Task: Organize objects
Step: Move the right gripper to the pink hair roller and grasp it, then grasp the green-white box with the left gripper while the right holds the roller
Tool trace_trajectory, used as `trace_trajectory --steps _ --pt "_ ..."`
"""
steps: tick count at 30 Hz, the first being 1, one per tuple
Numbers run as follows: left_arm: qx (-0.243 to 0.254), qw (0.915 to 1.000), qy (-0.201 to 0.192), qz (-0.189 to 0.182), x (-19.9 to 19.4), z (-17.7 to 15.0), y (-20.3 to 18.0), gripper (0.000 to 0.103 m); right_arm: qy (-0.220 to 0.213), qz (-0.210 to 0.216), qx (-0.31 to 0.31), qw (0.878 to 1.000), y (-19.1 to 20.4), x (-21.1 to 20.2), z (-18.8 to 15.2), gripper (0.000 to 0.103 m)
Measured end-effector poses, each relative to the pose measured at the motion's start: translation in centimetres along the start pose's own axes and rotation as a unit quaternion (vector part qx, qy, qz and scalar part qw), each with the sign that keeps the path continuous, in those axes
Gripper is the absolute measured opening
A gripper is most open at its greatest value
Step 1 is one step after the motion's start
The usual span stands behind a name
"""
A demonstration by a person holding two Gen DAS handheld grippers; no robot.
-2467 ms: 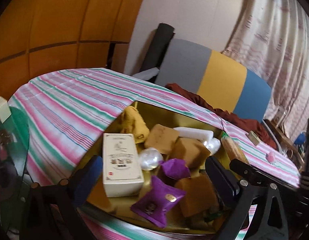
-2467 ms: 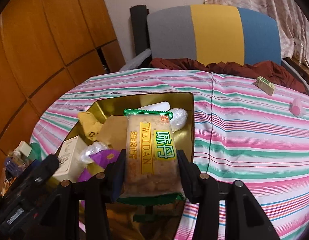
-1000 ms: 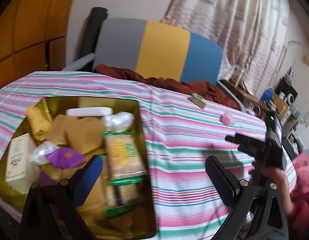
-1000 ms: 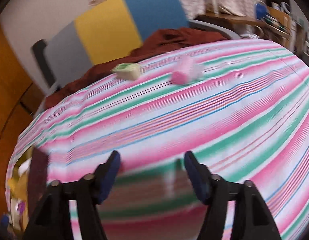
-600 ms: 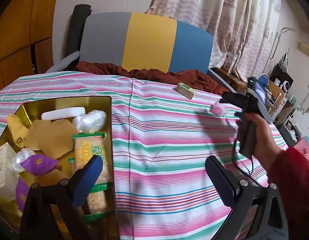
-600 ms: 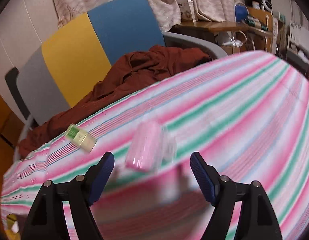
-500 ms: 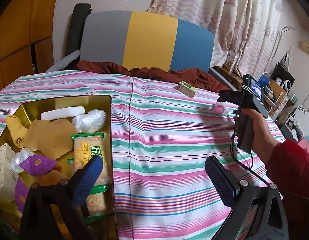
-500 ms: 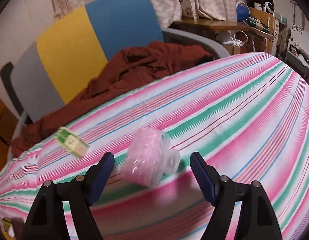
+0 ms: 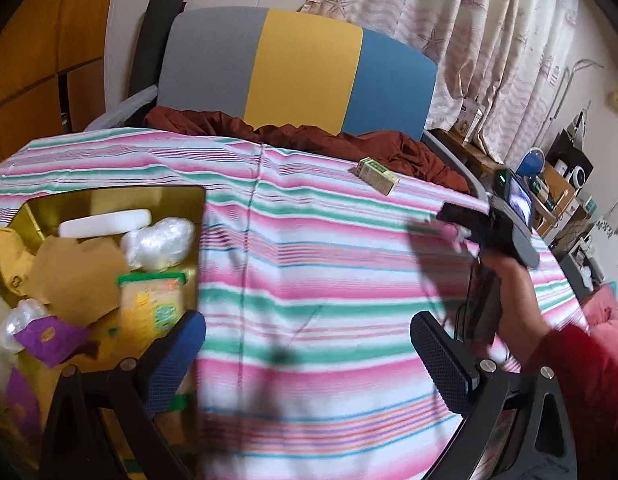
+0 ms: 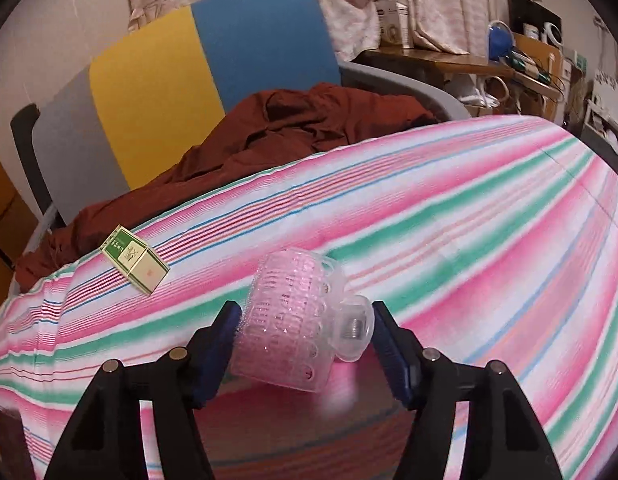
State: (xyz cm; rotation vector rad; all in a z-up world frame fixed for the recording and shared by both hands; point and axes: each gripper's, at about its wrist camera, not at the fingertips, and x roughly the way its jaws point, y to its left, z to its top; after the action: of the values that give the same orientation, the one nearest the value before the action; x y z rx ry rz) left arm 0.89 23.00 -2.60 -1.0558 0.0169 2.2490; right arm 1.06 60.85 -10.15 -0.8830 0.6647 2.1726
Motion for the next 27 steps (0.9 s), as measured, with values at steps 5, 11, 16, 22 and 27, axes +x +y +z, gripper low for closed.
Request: trace_trajectory --steps 5,11,16,22,27 --pt "-0.047 0.9985 -0.001 -0.028 3.2 4.0 -1.9 0.103 -0.035 -0.019 -0.022 0.999 -0.8 -2.7 -1.4 0.066" --pt "-0.084 0.9936 0.064 -0.039 12.8 10.7 -6.1 0.103 -0.089 -0.033 -0.063 0.994 0.5 -5.0 -3.0 0.066" --pt "-0.122 0.9843 0.125 -0.025 21.3 14.7 -8.8 0.103 -0.126 -0.040 -0.064 0.989 0.7 -6.1 -3.3 0.066" --pt "-0.113 0.9853 0.128 0.011 27.1 17.4 -11.2 0.103 -0.118 -0.023 -0.043 0.992 -0.3 -5.5 -2.9 0.066" --pt "-0.045 0.9897 0.131 0.036 30.4 18.2 -12.7 0.081 -0.110 -0.011 -0.017 0.994 -1.5 -5.2 -3.1 0.066"
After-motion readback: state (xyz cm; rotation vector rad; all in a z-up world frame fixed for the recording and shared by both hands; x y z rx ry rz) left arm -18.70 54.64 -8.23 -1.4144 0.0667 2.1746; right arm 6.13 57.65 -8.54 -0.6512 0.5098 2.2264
